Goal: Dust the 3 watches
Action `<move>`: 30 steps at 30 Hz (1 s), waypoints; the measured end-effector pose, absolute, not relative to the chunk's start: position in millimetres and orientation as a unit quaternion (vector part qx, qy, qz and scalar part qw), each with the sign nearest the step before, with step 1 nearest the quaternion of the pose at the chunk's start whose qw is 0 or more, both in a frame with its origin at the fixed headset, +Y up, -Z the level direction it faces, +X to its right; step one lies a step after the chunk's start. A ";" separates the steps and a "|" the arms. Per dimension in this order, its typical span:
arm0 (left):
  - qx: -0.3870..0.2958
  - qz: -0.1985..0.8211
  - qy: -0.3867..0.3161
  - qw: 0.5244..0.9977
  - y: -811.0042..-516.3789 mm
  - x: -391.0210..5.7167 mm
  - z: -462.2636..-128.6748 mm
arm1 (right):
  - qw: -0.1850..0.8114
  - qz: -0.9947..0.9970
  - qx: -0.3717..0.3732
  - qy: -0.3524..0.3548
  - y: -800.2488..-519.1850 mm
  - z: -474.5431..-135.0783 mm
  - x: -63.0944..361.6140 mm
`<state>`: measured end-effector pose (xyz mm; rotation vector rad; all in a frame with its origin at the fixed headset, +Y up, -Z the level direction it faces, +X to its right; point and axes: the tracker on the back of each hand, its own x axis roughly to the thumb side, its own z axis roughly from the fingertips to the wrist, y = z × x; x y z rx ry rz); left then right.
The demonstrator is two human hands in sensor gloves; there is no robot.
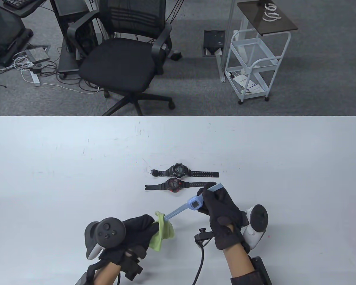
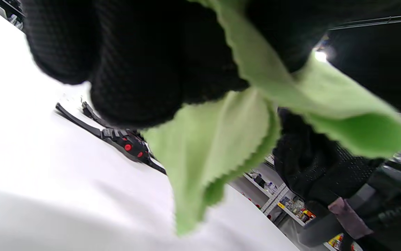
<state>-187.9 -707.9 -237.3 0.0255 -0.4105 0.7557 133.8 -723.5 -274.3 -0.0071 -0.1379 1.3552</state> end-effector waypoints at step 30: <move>0.028 0.364 -0.210 0.907 -703.7 -188.2 -234.6 | 0.788 0.608 -0.027 -0.099 -718.4 -275.8 154.7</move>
